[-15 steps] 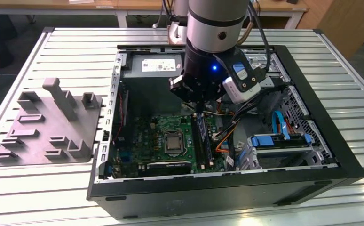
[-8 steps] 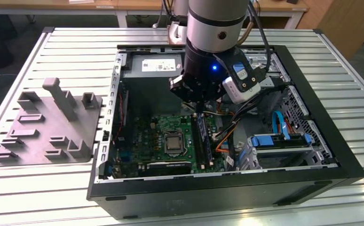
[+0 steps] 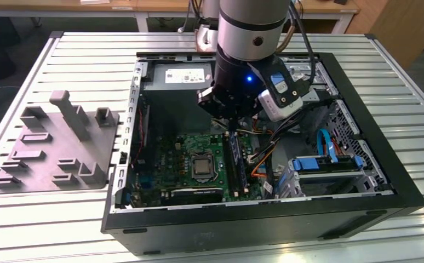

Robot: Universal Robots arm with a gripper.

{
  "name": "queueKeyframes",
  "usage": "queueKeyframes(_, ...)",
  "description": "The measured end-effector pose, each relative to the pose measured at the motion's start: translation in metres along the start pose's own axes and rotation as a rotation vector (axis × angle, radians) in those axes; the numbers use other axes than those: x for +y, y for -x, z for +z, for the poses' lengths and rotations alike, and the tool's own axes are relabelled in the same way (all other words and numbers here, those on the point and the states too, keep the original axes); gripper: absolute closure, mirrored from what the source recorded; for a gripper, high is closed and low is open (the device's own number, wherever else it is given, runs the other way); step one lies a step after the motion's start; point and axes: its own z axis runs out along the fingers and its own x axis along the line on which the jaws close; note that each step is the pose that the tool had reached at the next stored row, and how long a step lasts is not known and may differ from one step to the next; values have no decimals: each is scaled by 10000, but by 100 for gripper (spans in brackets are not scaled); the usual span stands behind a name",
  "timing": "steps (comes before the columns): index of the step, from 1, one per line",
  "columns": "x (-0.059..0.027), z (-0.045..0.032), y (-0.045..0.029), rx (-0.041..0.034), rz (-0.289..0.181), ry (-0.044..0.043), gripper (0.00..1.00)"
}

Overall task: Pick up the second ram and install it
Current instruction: 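Insert the second ram into the second slot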

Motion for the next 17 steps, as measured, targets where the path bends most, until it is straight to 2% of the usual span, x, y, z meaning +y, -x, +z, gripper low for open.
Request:
queueKeyframes(6,1,-20,0,0,0,-4,89)
queueKeyframes(11,0,12,0,4,-104,-4,89)
queueKeyframes(15,1,-18,0,3,-105,0,89)
queueKeyframes(17,-1,29,-1,-27,-107,-4,89)
